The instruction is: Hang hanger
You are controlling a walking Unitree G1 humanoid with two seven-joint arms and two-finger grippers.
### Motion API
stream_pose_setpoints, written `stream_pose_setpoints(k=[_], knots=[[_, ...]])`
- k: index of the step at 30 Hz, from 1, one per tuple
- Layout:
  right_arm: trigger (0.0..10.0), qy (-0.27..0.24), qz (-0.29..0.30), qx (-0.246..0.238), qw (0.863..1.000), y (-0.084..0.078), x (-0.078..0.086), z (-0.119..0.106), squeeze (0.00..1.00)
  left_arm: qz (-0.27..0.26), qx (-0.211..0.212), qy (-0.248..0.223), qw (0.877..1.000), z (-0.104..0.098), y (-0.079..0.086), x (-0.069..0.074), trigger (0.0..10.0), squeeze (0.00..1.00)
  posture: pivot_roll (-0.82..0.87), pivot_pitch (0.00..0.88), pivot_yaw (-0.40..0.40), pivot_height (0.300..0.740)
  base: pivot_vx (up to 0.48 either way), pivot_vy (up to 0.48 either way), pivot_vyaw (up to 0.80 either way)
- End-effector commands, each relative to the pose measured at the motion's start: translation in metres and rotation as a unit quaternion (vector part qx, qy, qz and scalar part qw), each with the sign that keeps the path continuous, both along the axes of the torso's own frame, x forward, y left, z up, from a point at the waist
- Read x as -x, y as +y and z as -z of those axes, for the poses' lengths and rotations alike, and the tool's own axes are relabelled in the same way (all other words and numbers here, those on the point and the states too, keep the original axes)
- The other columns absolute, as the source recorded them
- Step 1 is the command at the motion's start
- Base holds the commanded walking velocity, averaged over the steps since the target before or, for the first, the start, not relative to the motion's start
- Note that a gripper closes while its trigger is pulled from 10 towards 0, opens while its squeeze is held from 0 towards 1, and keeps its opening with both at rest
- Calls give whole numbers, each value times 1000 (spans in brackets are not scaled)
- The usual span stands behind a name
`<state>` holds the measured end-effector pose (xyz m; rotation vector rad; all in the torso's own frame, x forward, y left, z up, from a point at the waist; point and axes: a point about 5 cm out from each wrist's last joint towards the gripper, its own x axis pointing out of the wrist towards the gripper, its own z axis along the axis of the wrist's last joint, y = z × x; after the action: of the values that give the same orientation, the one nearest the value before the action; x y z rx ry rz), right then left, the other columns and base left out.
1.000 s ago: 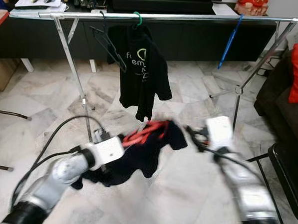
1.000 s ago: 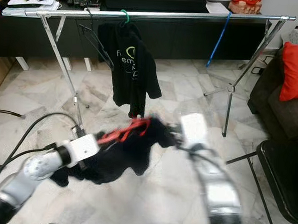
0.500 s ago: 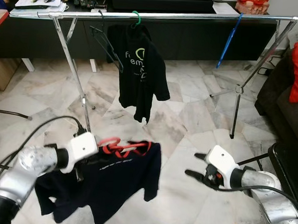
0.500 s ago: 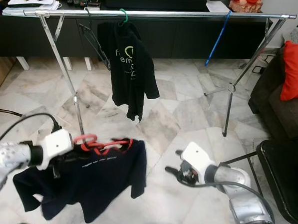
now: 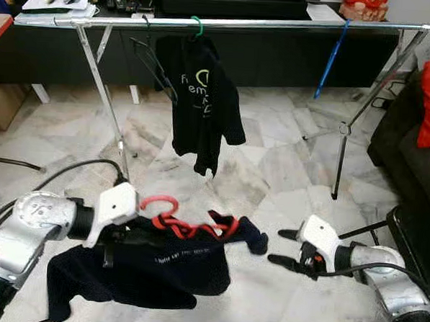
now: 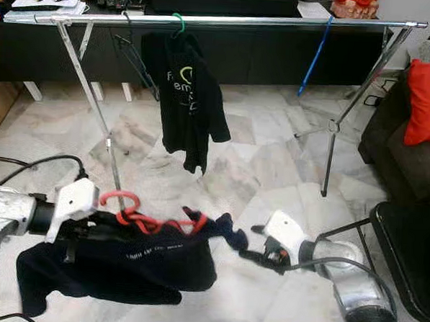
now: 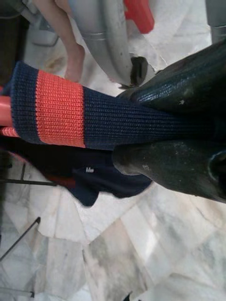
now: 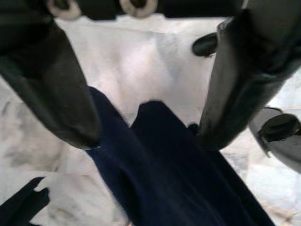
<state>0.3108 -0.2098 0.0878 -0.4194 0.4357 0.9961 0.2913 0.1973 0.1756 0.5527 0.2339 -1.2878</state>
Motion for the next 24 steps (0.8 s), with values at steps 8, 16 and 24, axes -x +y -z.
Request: stream_pose_setpoints(k=[8,16,24], knots=[[10000,-22,-16,54,998,6,-6,10,0,35,21,5,999,-9,-15,4,10000,0,-26,167,-60,740,0,0,0],[10000,-53,-1,50,997,15,-16,6,0,48,24,7,999,-13,-19,6,10000,0,-20,155,-58,740,0,0,0],[0,-47,-8,12,999,24,-17,7,0,52,26,9,998,-13,-22,6,10000,0,-18,148,-54,740,0,0,0]])
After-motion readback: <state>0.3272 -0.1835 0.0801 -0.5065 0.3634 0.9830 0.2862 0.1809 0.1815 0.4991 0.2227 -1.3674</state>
